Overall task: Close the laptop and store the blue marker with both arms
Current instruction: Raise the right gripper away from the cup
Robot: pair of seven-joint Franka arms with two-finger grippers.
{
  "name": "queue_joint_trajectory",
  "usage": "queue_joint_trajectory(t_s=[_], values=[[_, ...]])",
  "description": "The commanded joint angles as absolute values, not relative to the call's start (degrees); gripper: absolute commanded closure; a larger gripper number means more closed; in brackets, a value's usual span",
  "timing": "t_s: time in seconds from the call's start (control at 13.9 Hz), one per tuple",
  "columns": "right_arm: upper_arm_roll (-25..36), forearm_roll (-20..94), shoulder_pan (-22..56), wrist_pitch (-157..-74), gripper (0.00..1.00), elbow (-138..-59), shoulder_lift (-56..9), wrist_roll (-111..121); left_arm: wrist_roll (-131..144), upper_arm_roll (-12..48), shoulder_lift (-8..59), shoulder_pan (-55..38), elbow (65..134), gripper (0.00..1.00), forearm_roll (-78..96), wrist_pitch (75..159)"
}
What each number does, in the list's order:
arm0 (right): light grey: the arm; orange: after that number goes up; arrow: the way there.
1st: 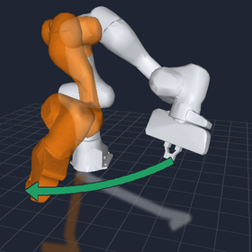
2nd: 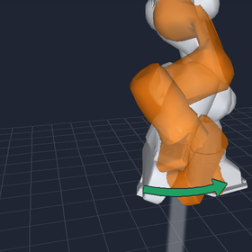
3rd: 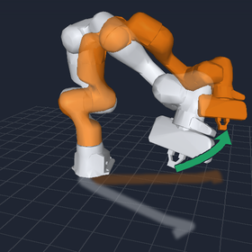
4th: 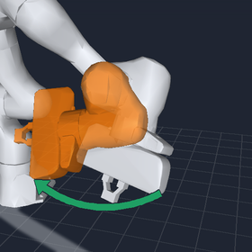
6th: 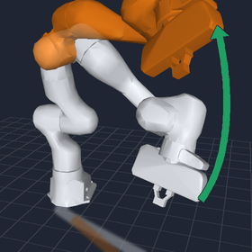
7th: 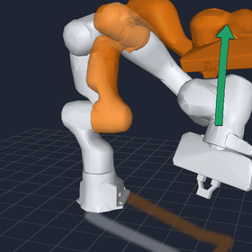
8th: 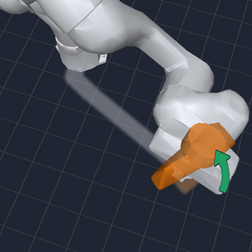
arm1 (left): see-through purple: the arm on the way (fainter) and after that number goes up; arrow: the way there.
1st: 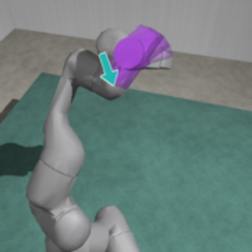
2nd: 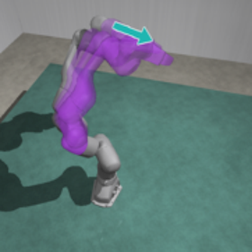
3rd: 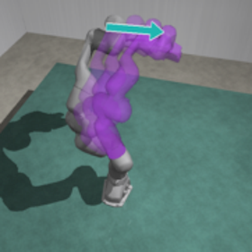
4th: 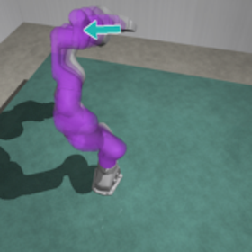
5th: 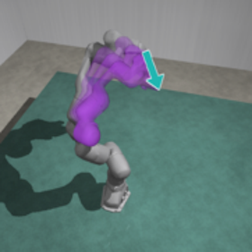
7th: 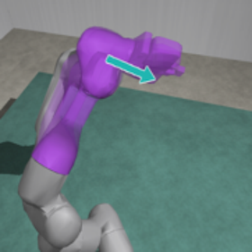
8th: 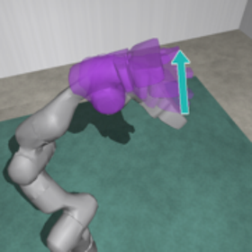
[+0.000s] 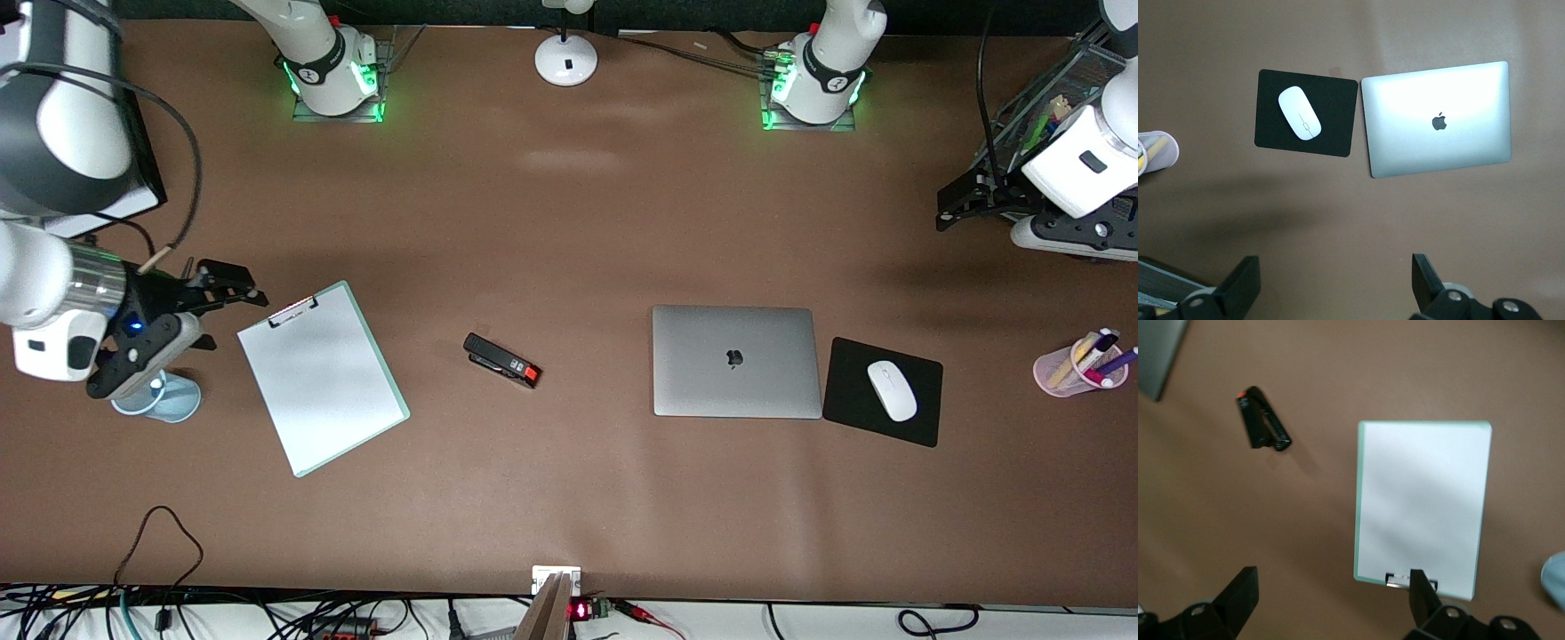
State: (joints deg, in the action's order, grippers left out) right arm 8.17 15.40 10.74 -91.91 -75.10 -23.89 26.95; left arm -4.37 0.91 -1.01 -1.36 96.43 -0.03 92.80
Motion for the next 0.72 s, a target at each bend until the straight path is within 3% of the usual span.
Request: queue_joint_trajectory(t_s=[0.0, 0.29, 0.65], values=[[8.3, 11.8, 12.8, -94.3, 0.0, -82.3, -19.8, 12.2, -4.7, 1.1, -1.2, -1.1, 96.3, 0.0, -0.6, 92.2], [8.3, 2.3, 12.1, -91.5, 0.0, -84.9, -17.5, 5.9, -4.7, 1.1, -1.2, -1.1, 96.3, 0.0, -0.6, 92.2], [8.0, -2.3, 2.4, -90.7, 0.0, -84.2, -13.6, 6.3, -4.7, 1.1, -1.2, -1.1, 96.3, 0.0, -0.6, 92.2]])
